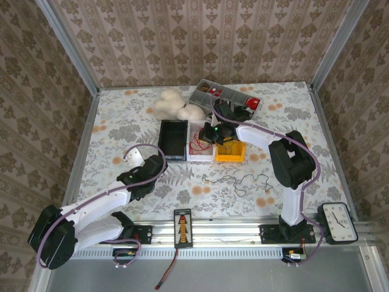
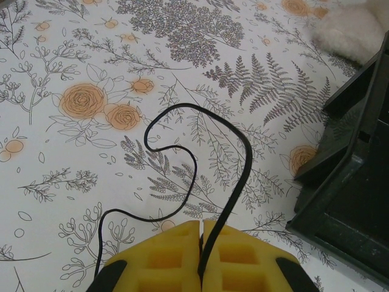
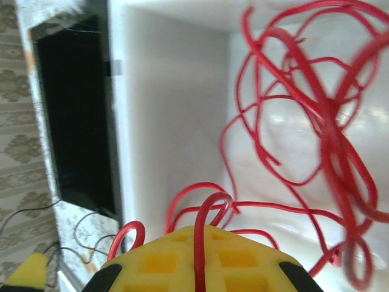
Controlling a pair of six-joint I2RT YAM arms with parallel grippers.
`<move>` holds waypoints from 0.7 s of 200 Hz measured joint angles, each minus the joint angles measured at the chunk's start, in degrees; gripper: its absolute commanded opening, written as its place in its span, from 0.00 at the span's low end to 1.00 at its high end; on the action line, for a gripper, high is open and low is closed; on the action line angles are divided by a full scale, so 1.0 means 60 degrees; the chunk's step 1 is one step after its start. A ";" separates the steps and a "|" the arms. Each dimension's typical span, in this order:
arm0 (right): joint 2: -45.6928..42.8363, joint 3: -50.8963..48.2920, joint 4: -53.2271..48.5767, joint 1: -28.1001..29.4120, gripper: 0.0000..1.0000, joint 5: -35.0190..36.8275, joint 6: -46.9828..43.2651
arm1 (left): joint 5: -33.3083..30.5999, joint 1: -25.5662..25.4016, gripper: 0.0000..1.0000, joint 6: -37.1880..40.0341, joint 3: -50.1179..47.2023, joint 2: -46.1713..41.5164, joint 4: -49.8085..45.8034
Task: Untangle the cables
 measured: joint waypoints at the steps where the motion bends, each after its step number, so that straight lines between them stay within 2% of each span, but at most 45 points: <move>1: 0.0000 0.0000 -0.0033 0.0000 0.08 0.0033 -0.0011 | 0.0000 0.0000 0.00 0.0000 0.0000 0.0000 0.0000; 84: -0.0353 0.0412 -0.1031 0.0229 0.11 0.1781 -0.0645 | 0.0066 0.0000 0.00 0.0029 0.0000 0.0007 0.0036; 140: 0.0331 0.1519 -0.1555 0.0783 0.12 0.3224 -0.1067 | 0.0102 0.0000 0.00 0.0248 0.0102 0.0007 0.0022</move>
